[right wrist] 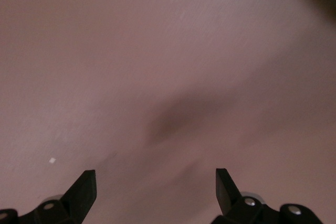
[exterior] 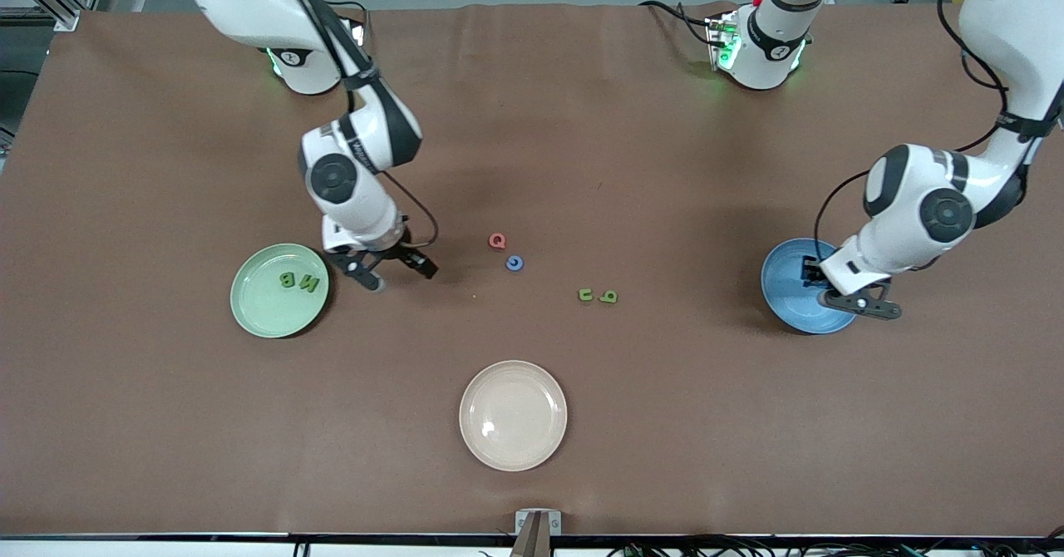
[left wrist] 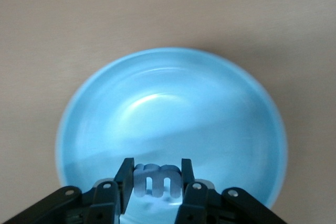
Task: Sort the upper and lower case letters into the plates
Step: 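Release the m into the blue plate while the right gripper returns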
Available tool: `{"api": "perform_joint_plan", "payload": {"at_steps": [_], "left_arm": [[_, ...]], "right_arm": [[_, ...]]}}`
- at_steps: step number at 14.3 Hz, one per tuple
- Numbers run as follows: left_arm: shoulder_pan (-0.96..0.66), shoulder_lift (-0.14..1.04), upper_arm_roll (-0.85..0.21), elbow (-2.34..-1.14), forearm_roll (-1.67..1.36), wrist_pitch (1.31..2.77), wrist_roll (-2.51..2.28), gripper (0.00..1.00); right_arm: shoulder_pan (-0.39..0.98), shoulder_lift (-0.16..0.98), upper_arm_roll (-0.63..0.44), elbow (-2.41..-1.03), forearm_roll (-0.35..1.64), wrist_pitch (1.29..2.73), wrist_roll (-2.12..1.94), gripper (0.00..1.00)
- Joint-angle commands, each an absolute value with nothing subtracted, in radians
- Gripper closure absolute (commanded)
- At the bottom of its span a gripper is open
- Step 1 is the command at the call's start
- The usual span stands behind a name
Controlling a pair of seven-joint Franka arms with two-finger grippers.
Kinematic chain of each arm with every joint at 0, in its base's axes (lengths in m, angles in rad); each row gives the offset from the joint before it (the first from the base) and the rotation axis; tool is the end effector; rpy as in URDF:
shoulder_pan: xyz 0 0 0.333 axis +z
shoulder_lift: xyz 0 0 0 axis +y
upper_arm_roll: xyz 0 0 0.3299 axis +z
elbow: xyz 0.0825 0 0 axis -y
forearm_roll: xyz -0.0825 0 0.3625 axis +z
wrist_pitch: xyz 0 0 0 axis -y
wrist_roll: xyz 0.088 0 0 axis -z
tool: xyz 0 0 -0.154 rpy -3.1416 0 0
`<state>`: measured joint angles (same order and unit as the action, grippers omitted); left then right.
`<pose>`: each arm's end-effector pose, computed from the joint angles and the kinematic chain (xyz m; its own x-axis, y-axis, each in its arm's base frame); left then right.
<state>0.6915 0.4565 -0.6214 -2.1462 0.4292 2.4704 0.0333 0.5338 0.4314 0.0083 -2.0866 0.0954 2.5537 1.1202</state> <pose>0.5556 0.0445 0.2047 0.9664 -0.2568 -0.0098 -0.2568 -0.9665 0.0015 0.5005 0.3028 0.2014 0.7917 -0.6097 -0.0387 -0.6110 -0.7897 -0.0556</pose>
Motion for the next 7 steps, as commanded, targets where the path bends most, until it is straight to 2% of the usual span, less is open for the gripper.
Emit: {"api": "perform_joint_plan", "payload": {"at_steps": [1, 7], "left_arm": [[0.707, 0.475, -0.634, -2.155, 0.446, 2.508, 0.061, 0.84], [0.712, 0.541, -0.630, -2.106, 0.563, 2.508, 0.061, 0.84]], "right_arm": [[0.590, 0.517, -0.003, -1.994, 0.097, 2.543, 1.244, 0.00], [0.666, 0.592, -0.002, -1.934, 0.097, 2.543, 1.388, 0.00]]}}
